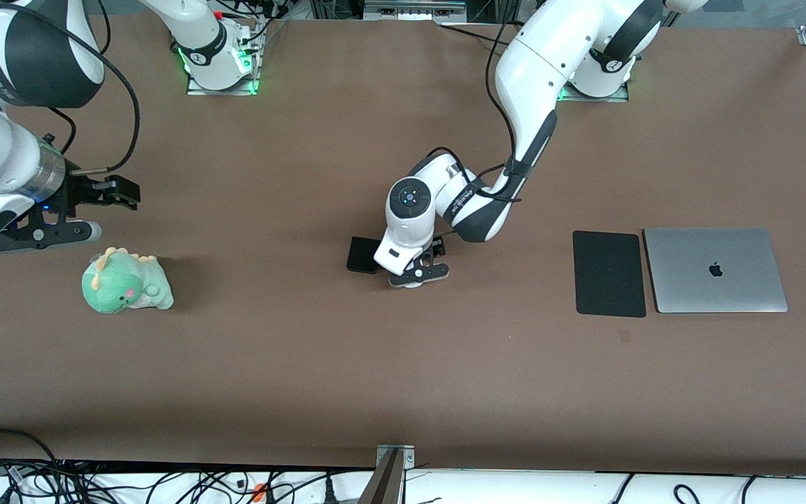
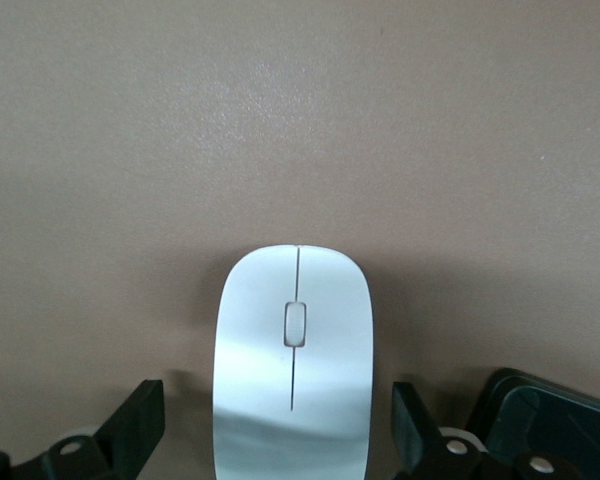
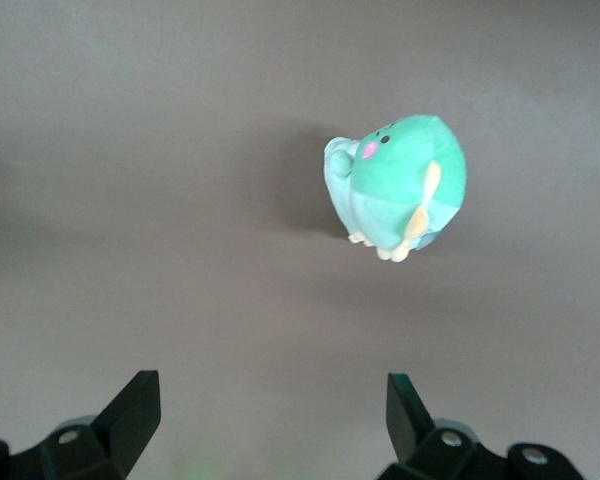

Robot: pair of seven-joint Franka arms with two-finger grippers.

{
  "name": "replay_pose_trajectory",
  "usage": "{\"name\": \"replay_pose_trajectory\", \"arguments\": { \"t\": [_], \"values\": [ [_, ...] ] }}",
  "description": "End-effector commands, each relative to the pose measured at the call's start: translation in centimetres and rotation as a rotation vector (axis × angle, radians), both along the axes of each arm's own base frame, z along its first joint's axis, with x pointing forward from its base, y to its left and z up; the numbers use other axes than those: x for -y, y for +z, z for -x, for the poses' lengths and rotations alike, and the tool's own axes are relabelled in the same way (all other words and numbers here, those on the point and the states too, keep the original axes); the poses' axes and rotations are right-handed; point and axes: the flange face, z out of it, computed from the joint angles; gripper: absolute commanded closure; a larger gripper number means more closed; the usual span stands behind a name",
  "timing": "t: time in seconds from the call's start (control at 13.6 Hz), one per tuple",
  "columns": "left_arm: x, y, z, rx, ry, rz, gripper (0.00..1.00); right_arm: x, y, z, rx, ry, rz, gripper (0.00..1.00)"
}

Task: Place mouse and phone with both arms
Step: 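Grasp the white mouse with the left gripper while the right gripper moves out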

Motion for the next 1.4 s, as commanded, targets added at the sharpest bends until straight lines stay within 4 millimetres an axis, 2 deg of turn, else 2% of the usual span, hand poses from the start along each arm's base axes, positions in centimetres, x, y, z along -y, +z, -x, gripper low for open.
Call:
{"name": "replay_pose_trajectory", "arguments": {
  "t": [0.0,0.22,0.37,0.52,0.66,0.74,0.88,1.03,1.18,1.33],
  "values": [
    [0.2,0.2,-0.2,0.025,0.009,-0.025,0.05,-2.2,-1.7,-0.4,-0.014,-0.1,-0.033,0.0],
    [0.3,0.2,-0.1,0.021,0.011,-0.021,0.27,-3.7,-3.6,-1.2,-0.018,-0.129,-0.07,0.0],
    [0.3,0.2,-0.1,0.02,0.014,-0.02,0.41,-4.0,-4.6,-1.6,-0.02,-0.133,-0.087,0.0],
    [0.2,0.2,-0.2,0.02,0.015,-0.02,0.5,-4.3,-6.0,-1.8,-0.008,-0.137,-0.11,0.0],
    [0.0,0.4,-0.4,0.019,0.018,-0.02,0.51,-4.6,-7.4,-2.1,-0.017,-0.138,-0.116,0.0],
    [-0.6,1.1,-1.1,0.027,0.025,-0.019,0.51,-5.4,-7.8,-2.1,-0.023,-0.128,-0.117,0.0],
    [-3.0,2.8,-3.4,0.045,0.061,-0.01,0.51,-5.9,-8.6,-2.4,-0.015,-0.135,-0.116,0.0],
    [-6.4,5.4,-6.1,0.051,0.11,-0.017,0.51,-6.4,-9.7,-2.7,-0.02,-0.194,-0.131,0.0],
    [-11.2,8.4,-8.7,0.026,0.108,-0.044,0.5,-8.3,-10.4,-2.8,-0.014,-0.223,-0.144,0.0],
    [-17.2,10.0,-11.0,-0.025,0.085,-0.081,0.47,-10.4,-11.5,-2.9,0.008,-0.27,-0.136,0.0]
  ]
}}
